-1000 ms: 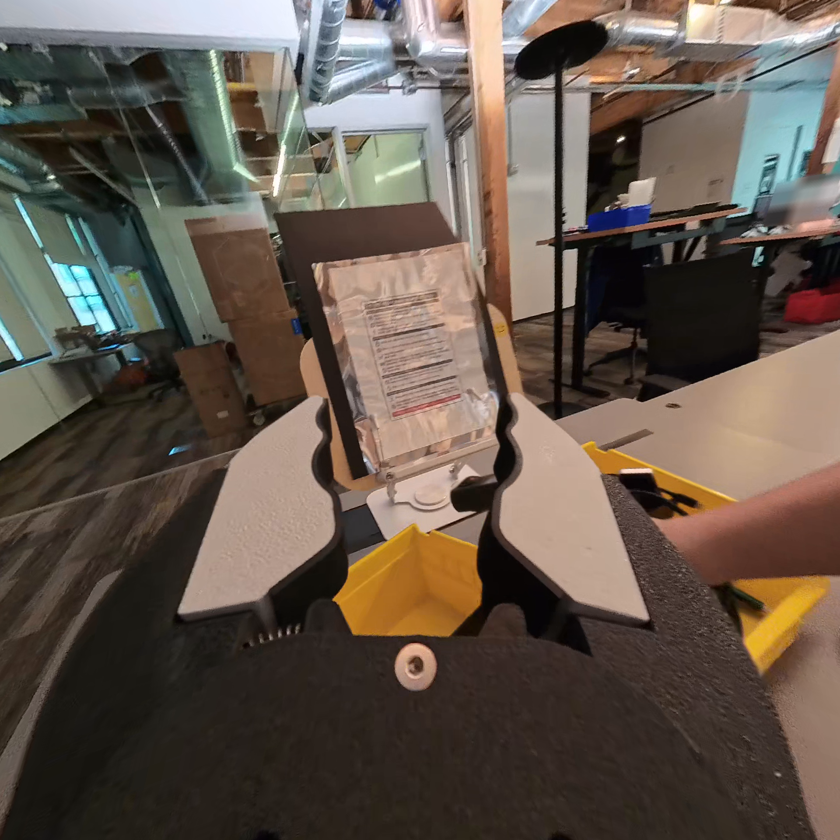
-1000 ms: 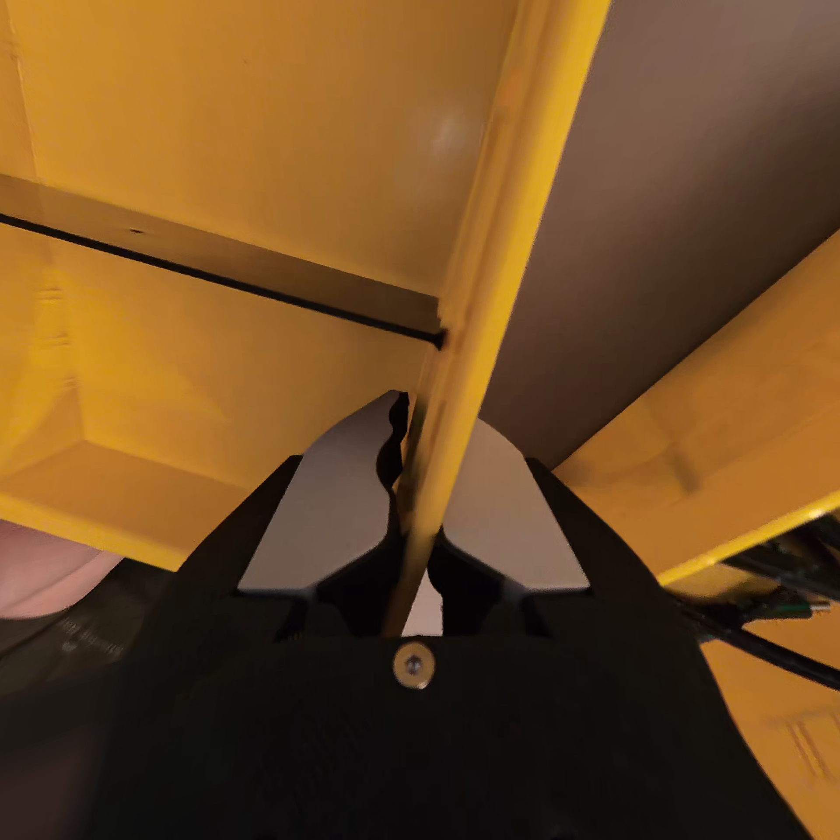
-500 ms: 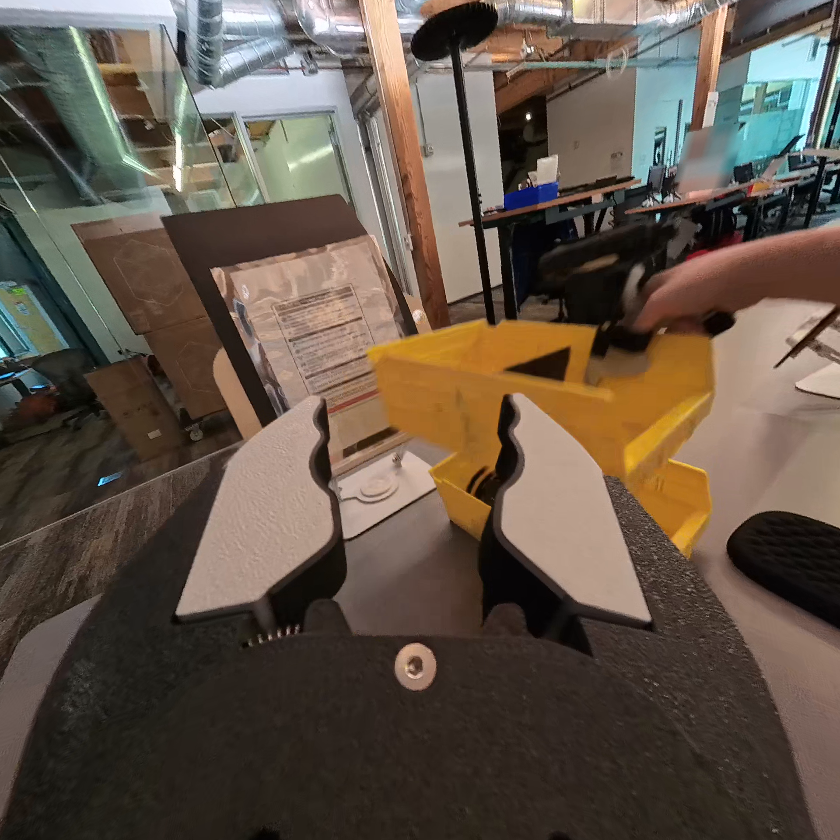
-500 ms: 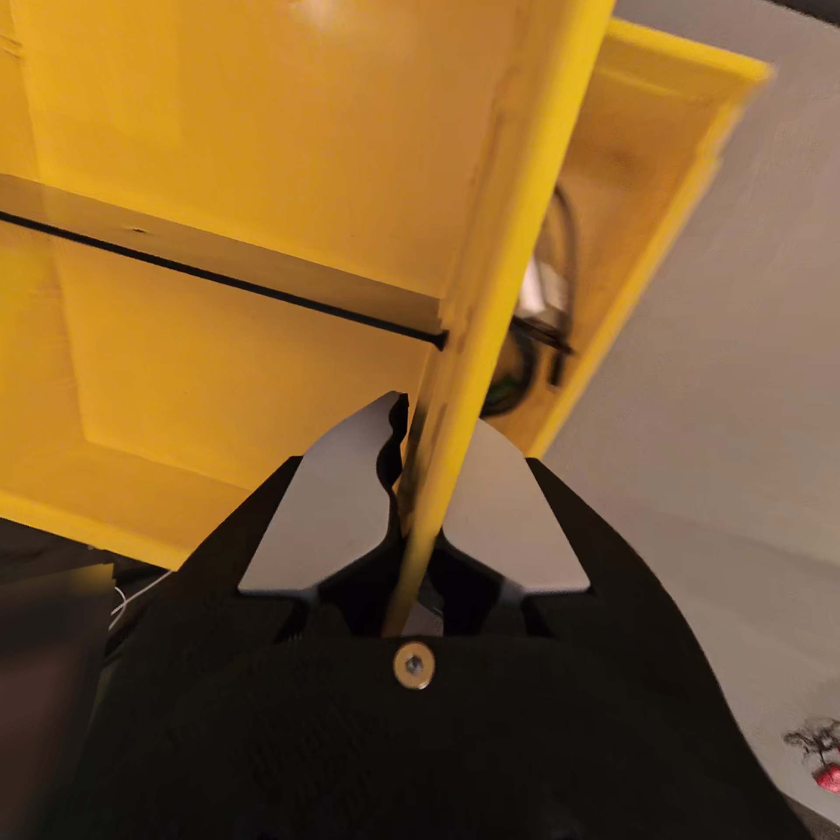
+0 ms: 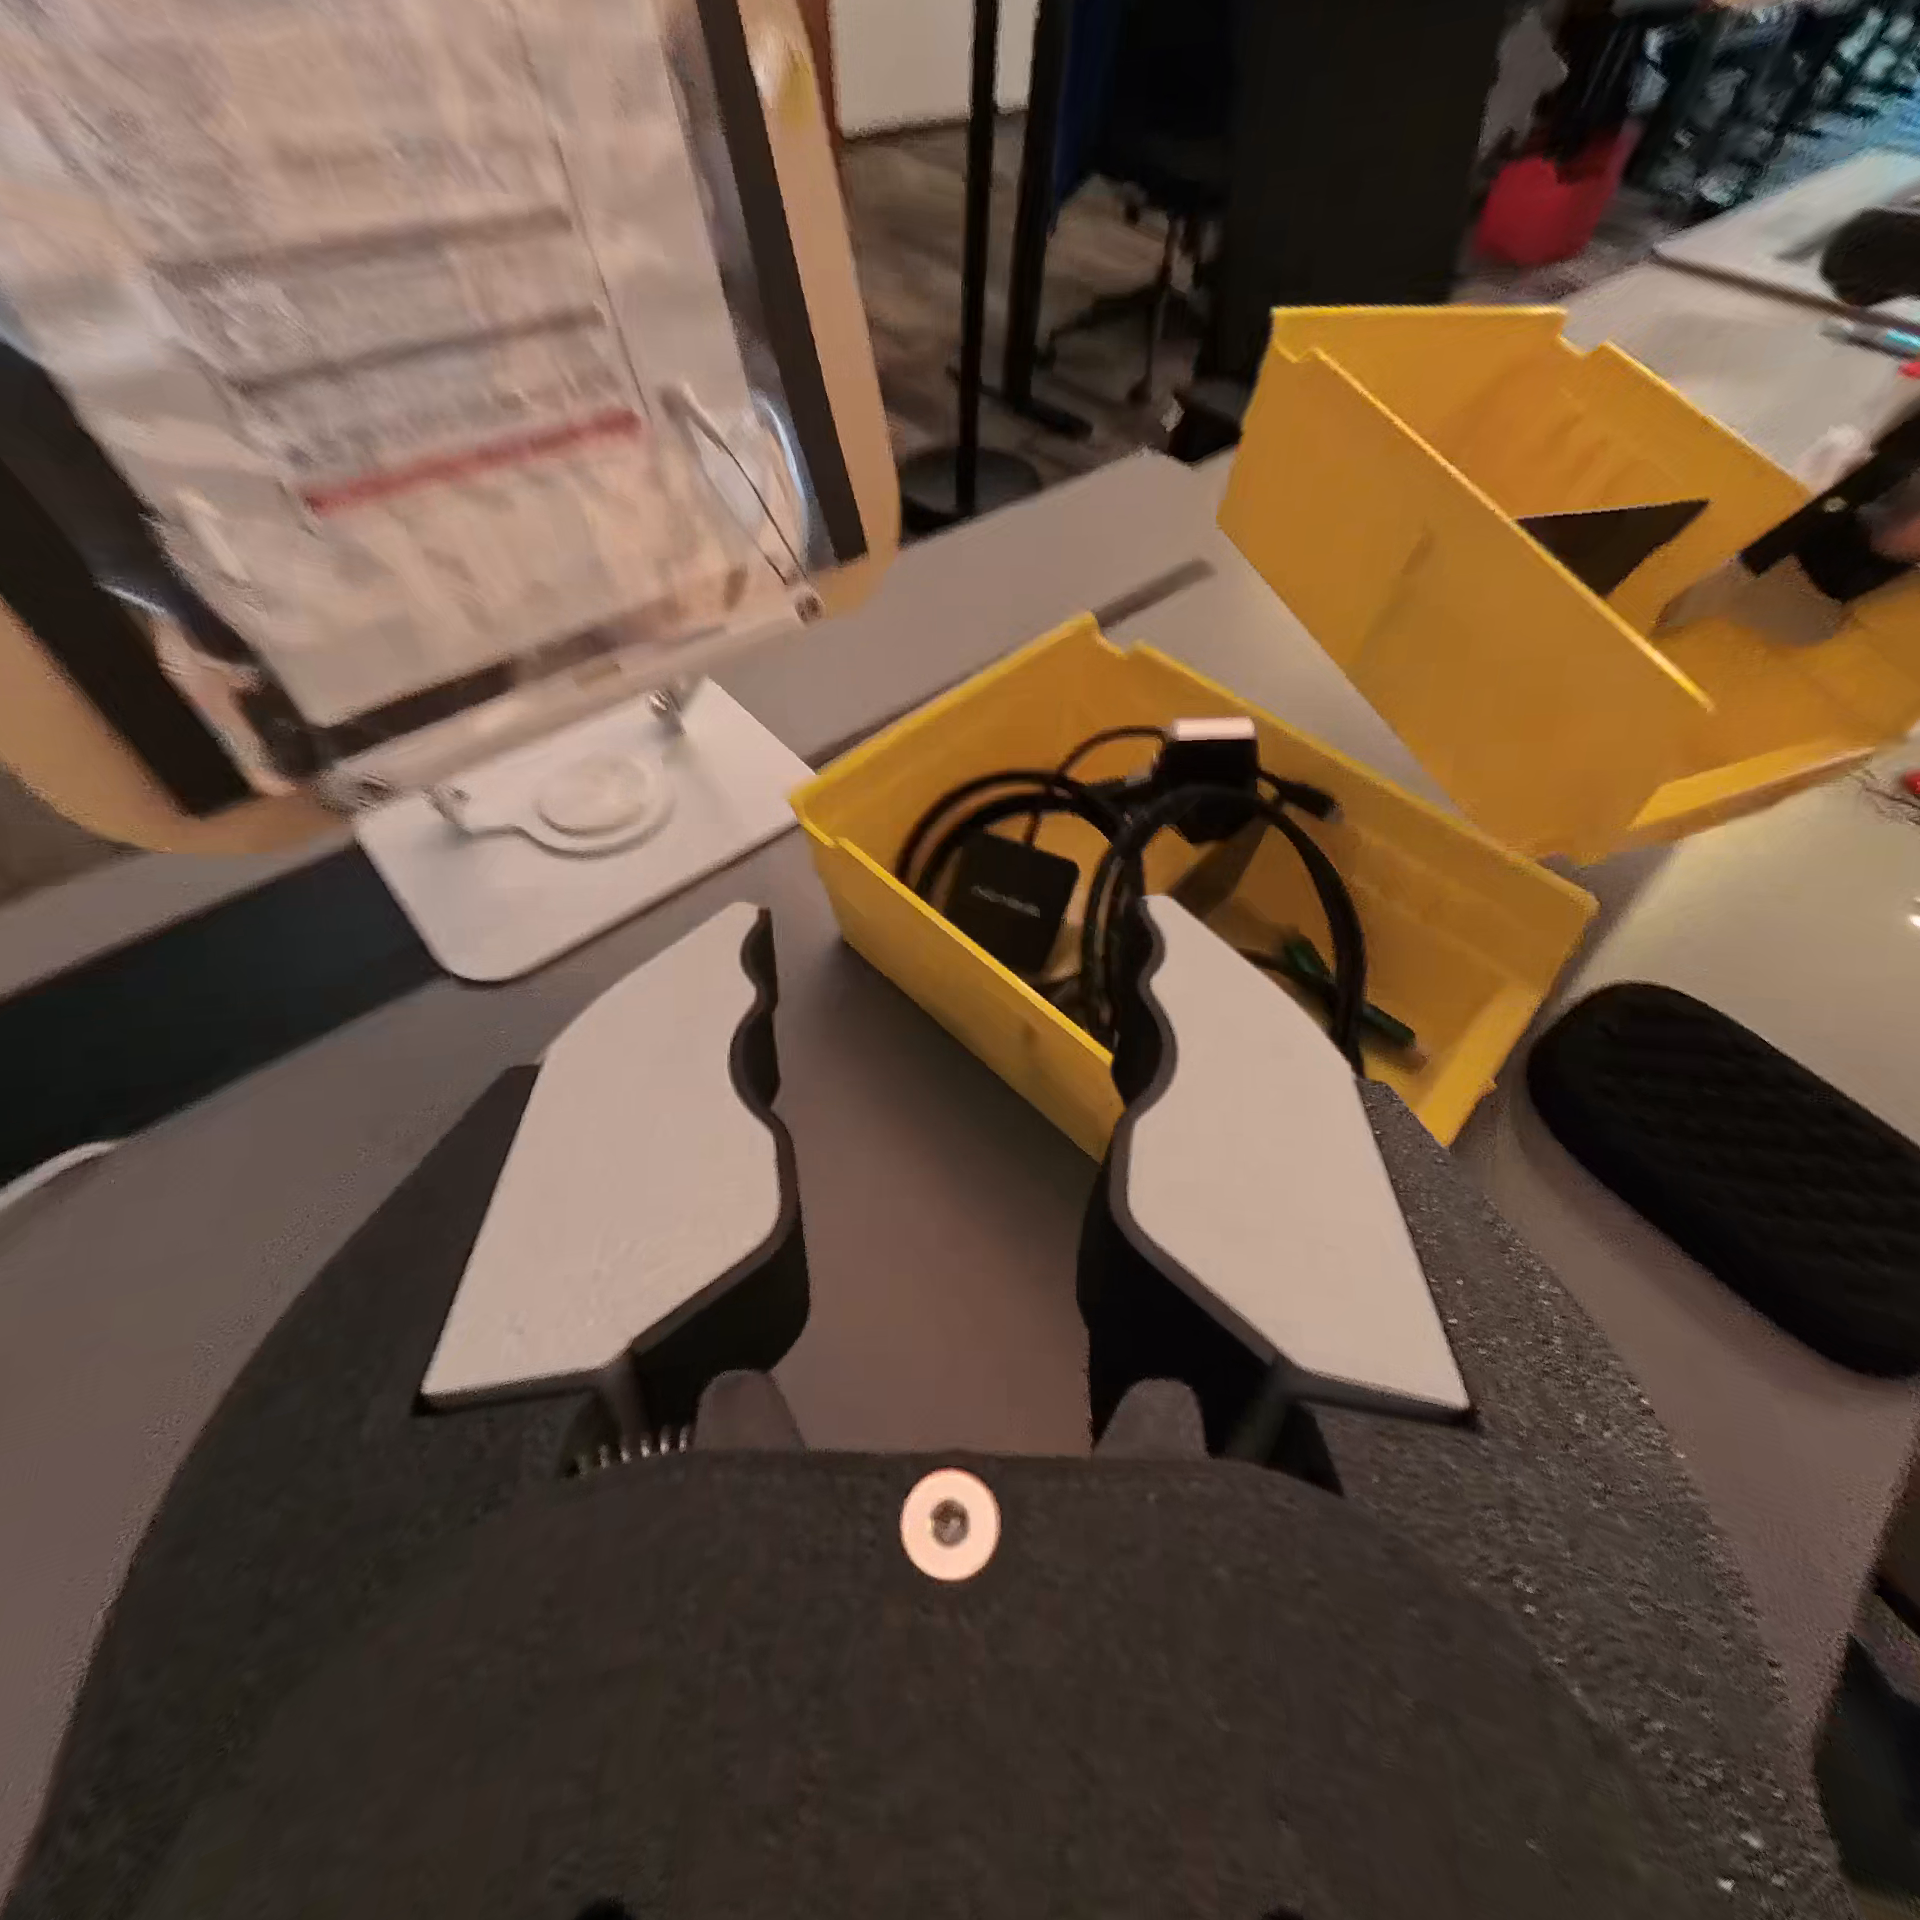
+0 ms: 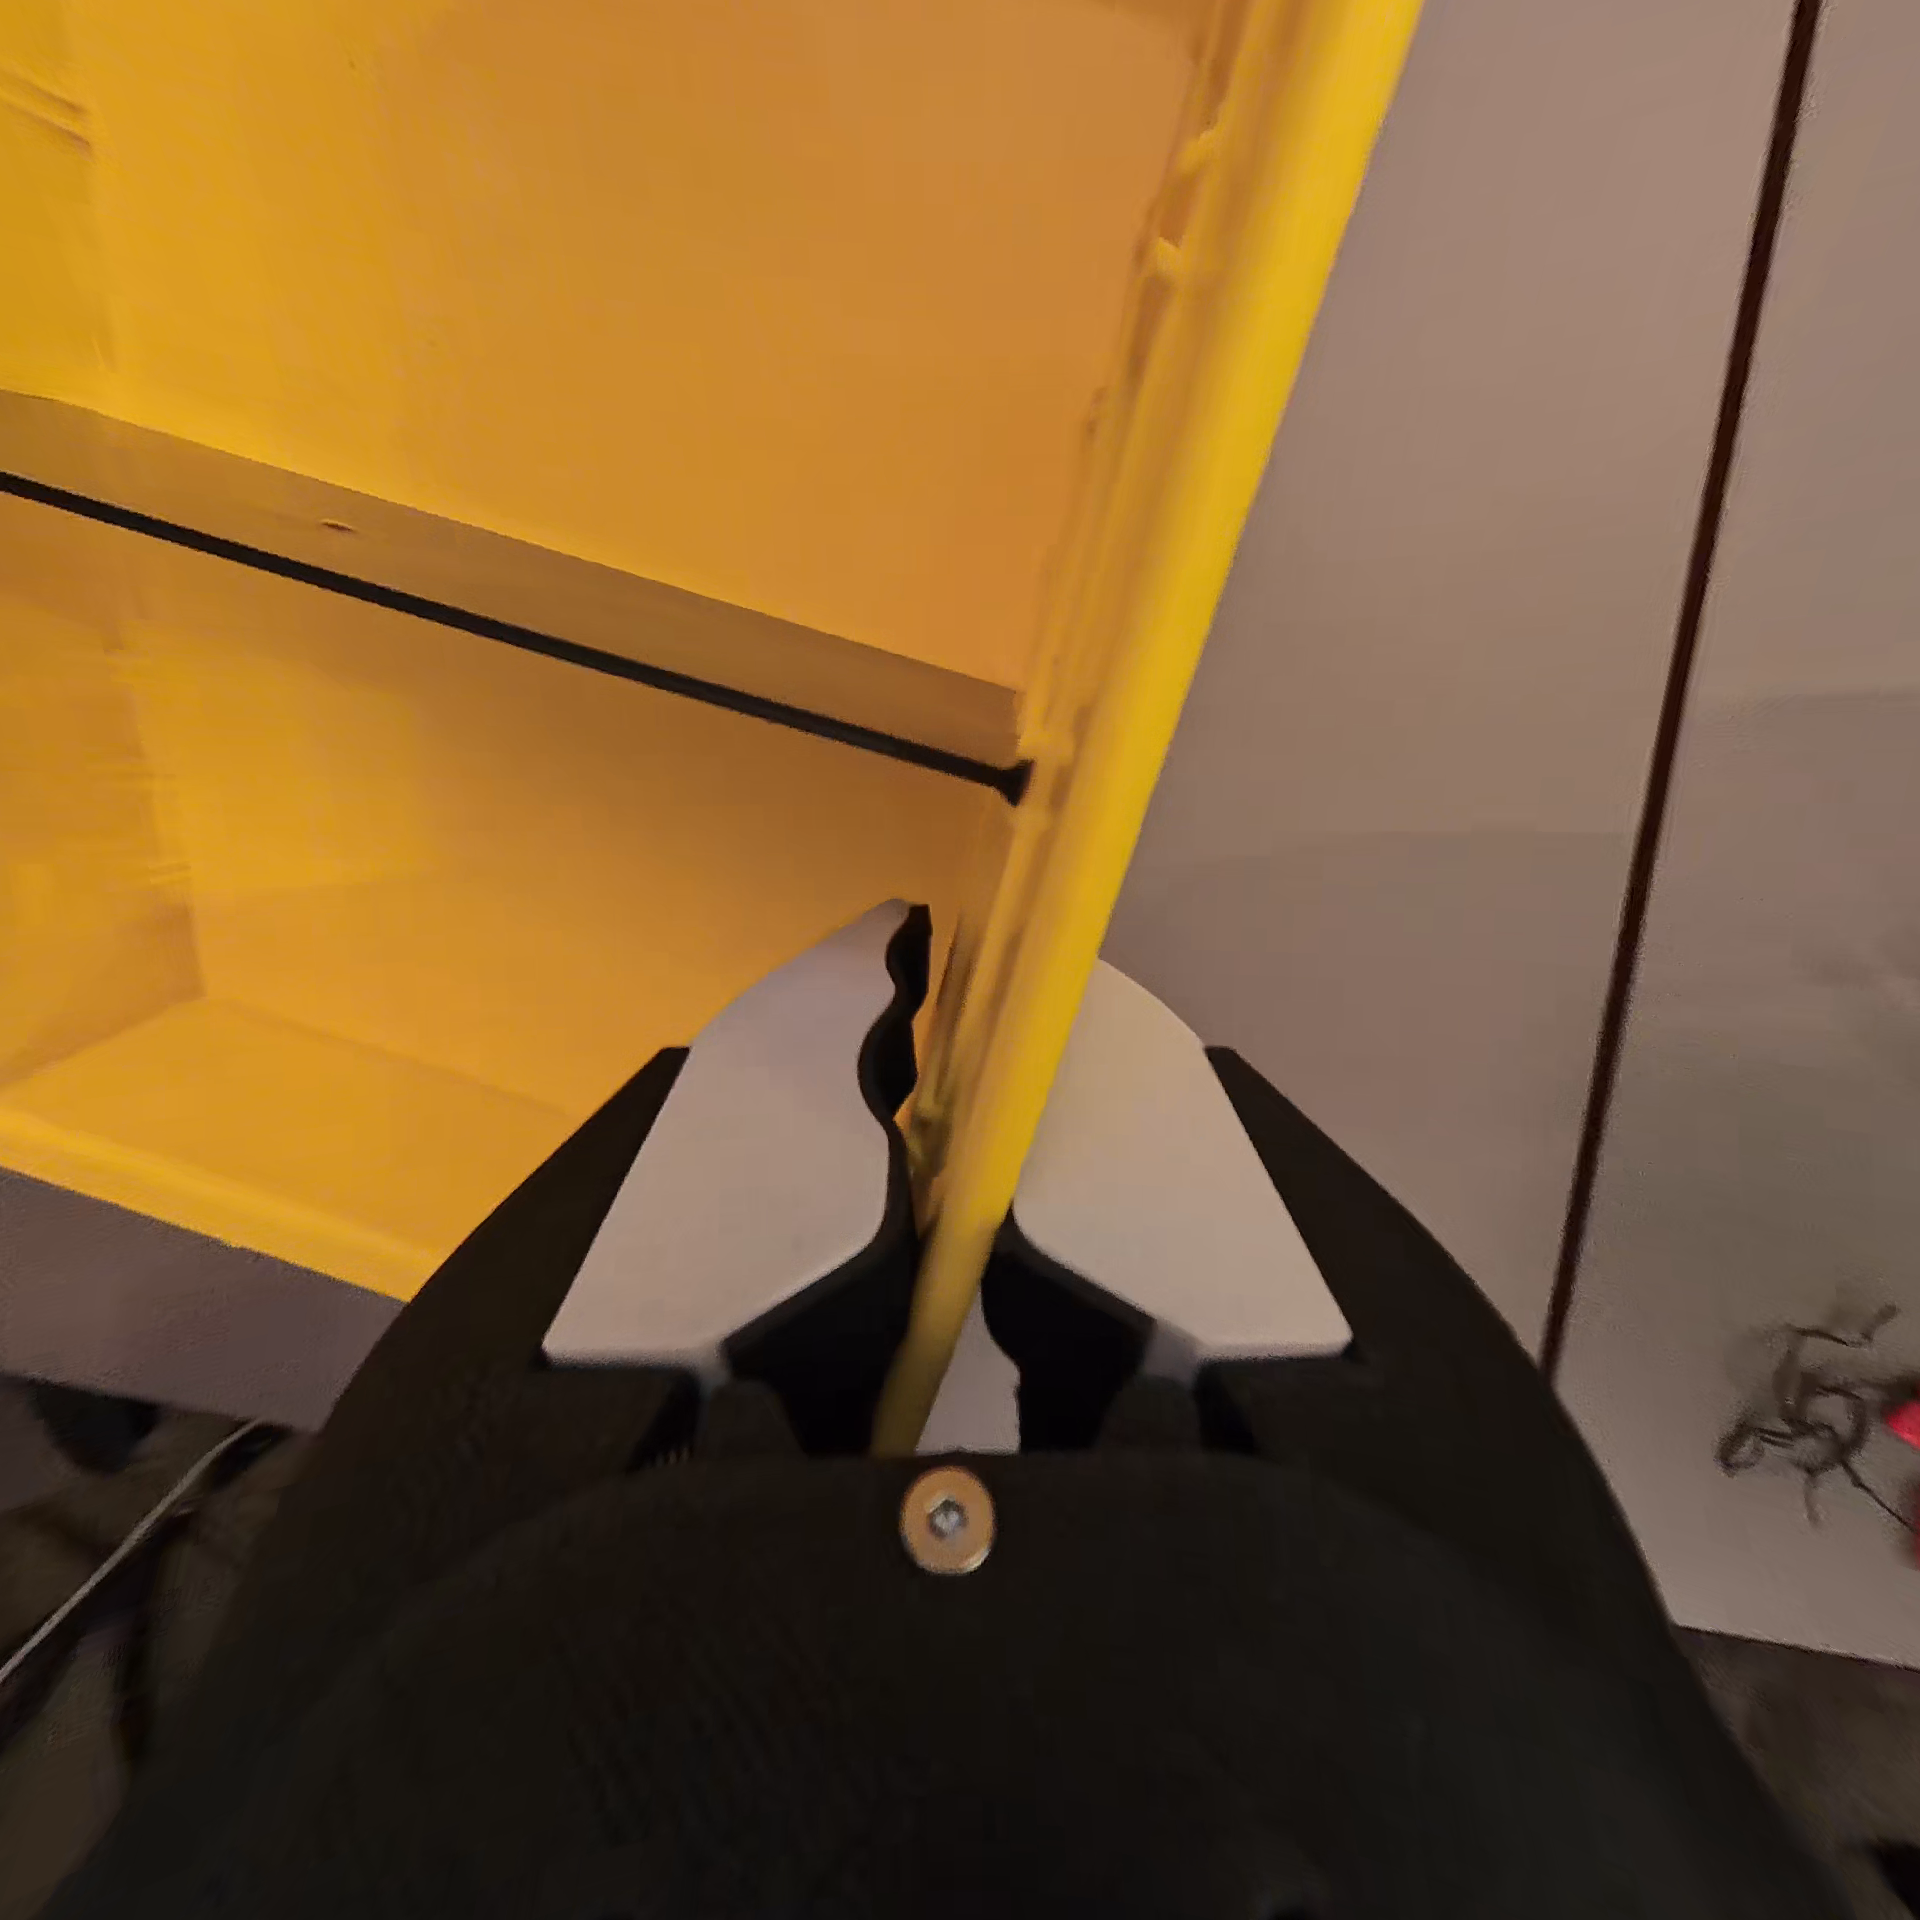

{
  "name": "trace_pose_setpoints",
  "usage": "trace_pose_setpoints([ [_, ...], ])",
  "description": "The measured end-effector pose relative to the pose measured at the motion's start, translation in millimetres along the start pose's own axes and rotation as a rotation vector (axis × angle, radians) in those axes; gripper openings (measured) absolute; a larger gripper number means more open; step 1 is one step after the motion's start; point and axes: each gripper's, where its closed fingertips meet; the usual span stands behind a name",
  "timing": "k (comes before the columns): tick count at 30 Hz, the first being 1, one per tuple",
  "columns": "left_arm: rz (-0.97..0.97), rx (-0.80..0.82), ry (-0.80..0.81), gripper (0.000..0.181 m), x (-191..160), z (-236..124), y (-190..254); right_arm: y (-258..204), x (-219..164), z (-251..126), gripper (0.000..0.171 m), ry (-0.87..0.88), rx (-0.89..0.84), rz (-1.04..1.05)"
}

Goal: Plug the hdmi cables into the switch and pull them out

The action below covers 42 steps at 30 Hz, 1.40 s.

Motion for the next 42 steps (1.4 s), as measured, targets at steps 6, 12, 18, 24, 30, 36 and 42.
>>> trace_pose_setpoints([
  [6, -0.081, -0.203, 0.002, 0.05, -12, 26, 40, 22, -30, 31, 0.008, -0.081, -0.054, -0.069],
  [12, -0.14, -0.264, -0.176, 0.061, -26, 74, 36, 24, -27, 54, 0.008, -0.182, -0.178, -0.26],
  [18, -0.265, -0.169, -0.496, 0.05, -73, 134, 5, 18, -24, 79, 0.009, -0.23, -0.05, -0.222],
  [24, -0.414, -0.218, -0.722, 0.041, -108, 162, 20, 17, -23, 81, 0.014, -0.21, 0.014, -0.216],
  [30, -0.257, -0.223, -0.876, 0.015, -116, 172, 19, 15, -24, 82, 0.016, -0.216, 0.019, -0.202],
  [36, -0.115, -0.268, -0.963, 0.012, -123, 162, 5, -1, -24, 86, 0.015, -0.268, 0.003, -0.164],
  [42, -0.091, -0.241, -1.007, 0.013, -145, 126, -42, -46, -31, 97, 0.015, -0.376, 0.009, -0.188],
])
Point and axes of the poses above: each gripper's, where its closed fingertips meet, z out along the fingers, x out of its top, y = z × x across the jaws, and after that the axes turned 13 degrees about z, right-handed
